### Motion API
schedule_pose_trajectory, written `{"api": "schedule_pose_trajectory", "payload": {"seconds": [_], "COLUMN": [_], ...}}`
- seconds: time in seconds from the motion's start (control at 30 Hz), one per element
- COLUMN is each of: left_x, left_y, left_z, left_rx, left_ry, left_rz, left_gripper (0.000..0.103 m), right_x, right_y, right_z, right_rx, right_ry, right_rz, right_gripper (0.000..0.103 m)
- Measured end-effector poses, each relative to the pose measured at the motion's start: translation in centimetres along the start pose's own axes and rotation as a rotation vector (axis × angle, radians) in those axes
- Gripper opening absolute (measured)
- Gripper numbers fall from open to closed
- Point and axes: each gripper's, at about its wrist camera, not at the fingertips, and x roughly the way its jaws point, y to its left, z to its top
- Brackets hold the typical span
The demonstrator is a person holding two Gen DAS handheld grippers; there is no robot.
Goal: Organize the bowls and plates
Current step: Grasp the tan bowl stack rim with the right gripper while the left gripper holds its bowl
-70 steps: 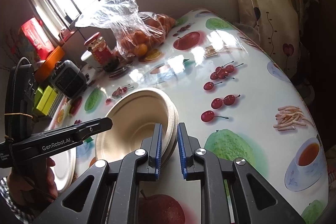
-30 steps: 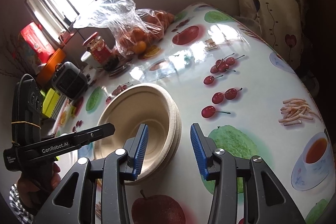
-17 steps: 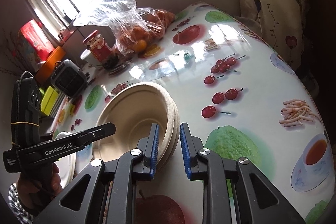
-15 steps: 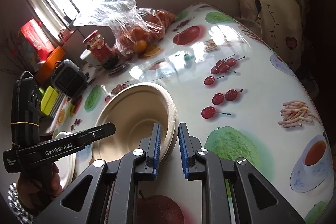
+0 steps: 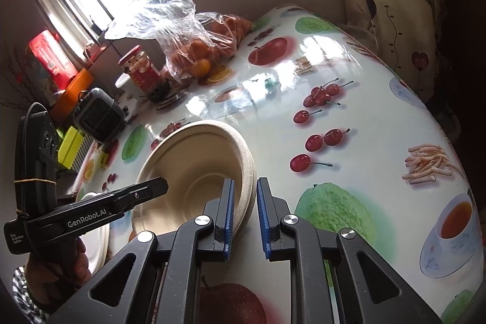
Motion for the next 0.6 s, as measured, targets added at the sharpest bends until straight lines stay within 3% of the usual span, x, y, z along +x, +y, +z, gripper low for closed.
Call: {"api": "schedule_pose_trajectory", "payload": {"seconds": [0.6], "left_x": [-0.52], "left_y": [-0.61], "left_z": [0.13], "left_rx": [0.023], "left_ry": [-0.019], "left_rz": [0.036], "left_gripper": [0.014], "right_x": [-0.39], "right_y": [-0.22], "right_z": [0.38], "right_rx": [0.009], "right_ry": [-0.008], "right_rz": [-0.002], "right_gripper": [0.015]}}
